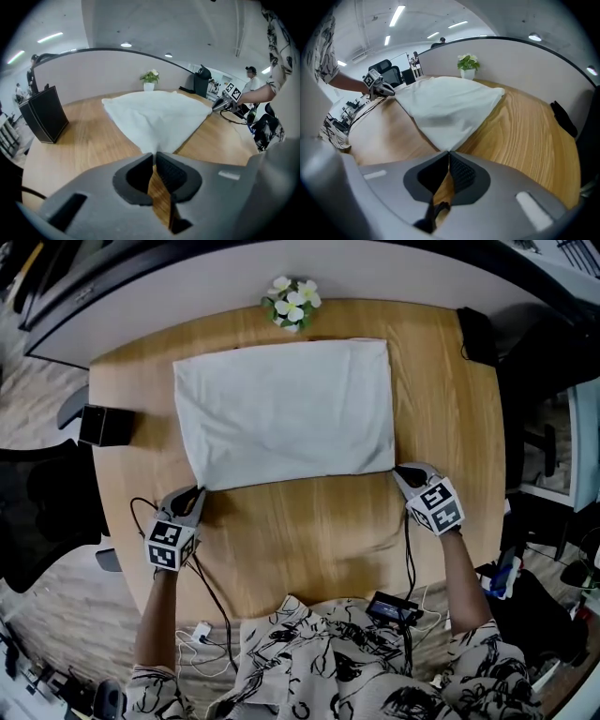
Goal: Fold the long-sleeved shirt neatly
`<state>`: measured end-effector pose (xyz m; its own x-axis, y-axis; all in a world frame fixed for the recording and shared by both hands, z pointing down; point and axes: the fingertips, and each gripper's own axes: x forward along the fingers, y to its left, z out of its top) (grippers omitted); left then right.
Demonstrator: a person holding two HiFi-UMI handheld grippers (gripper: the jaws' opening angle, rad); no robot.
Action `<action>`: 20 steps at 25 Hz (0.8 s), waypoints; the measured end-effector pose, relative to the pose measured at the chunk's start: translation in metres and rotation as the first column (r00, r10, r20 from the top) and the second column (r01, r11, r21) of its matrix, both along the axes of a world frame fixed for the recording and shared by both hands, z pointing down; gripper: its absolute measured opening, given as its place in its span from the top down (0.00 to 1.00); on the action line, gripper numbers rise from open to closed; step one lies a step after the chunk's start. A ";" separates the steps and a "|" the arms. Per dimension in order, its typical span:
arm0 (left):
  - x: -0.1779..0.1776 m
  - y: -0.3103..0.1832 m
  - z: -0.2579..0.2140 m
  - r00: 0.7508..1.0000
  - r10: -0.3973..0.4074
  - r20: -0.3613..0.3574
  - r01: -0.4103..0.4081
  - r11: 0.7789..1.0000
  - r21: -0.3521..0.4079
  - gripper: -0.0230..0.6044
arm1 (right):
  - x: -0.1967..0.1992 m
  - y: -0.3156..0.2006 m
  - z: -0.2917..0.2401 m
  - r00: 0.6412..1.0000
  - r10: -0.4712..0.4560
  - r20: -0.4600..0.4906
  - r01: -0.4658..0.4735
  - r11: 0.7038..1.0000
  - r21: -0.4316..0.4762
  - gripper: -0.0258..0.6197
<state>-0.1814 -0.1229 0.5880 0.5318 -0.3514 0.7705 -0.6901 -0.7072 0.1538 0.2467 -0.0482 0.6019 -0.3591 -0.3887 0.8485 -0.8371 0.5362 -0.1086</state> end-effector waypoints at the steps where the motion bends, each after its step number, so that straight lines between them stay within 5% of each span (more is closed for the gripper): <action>1: -0.002 0.000 0.000 1.000 0.000 0.010 0.000 1.000 -0.002 0.92 | 0.000 0.000 0.001 1.000 -0.002 -0.008 0.002 1.000 -0.003 0.93; 12: -0.019 0.010 0.014 0.994 -0.005 0.107 0.005 1.000 -0.001 0.91 | 0.023 0.017 0.011 0.988 0.039 -0.152 -0.044 0.999 -0.025 0.94; 15: -0.019 0.015 0.013 0.996 0.027 0.087 -0.027 1.000 -0.002 0.79 | 0.023 0.015 -0.004 0.986 0.111 -0.123 -0.108 0.994 0.031 0.94; 17: -0.019 0.015 0.005 1.000 0.020 0.018 -0.020 1.000 0.007 0.71 | 0.020 0.007 -0.032 0.980 0.196 -0.040 -0.189 0.973 0.134 0.94; 20: -0.029 0.016 -0.018 0.995 -0.054 -0.089 0.061 0.995 0.078 0.79 | 0.019 -0.001 -0.086 0.941 0.316 0.121 -0.338 0.890 0.306 0.94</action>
